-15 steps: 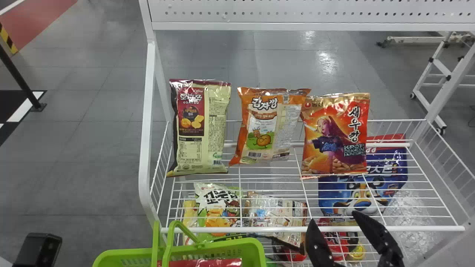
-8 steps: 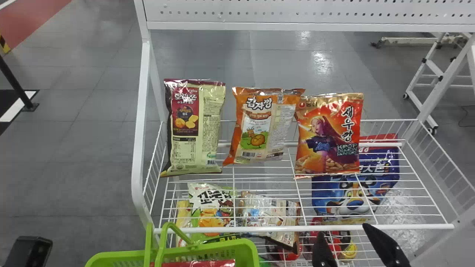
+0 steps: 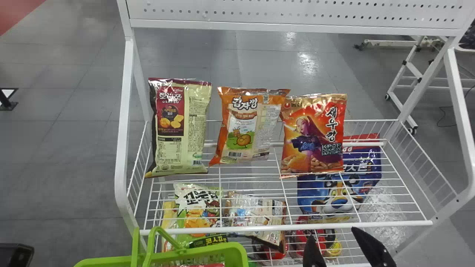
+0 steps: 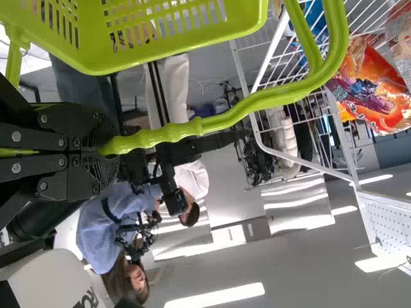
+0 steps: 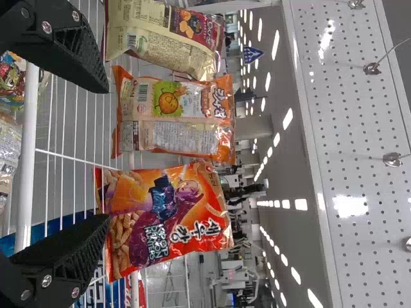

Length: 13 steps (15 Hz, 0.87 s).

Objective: Hold basket handle with left hand then pick Jagalchi snack with right hand and place into basket

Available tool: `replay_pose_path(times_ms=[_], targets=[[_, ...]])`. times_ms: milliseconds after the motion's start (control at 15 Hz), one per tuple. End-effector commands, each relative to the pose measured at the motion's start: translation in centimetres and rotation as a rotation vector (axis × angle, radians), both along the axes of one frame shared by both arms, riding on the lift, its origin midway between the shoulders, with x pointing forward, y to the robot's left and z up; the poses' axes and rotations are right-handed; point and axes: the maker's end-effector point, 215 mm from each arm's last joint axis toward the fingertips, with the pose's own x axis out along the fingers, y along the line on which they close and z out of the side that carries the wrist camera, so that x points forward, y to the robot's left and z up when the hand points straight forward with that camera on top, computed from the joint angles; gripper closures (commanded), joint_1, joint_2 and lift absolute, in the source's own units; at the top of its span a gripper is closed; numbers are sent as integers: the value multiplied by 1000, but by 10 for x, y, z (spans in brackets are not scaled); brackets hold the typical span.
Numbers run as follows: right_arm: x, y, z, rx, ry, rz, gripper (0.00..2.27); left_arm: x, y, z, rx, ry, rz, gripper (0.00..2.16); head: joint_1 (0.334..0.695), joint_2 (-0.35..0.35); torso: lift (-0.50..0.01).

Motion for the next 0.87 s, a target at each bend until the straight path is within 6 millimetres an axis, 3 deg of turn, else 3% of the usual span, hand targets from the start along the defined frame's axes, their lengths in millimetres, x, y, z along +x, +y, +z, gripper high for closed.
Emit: replay_pose_path(times_ms=[0,800], targets=[[-1,0,1,4,-2,-3,120,-1,1,2,-8,1,-2,2148,695,-88,-9],[-7,-3,-4,-3,12,-4,120,-4,-1,2,-3,0,-10,2148,695,-95,-9]])
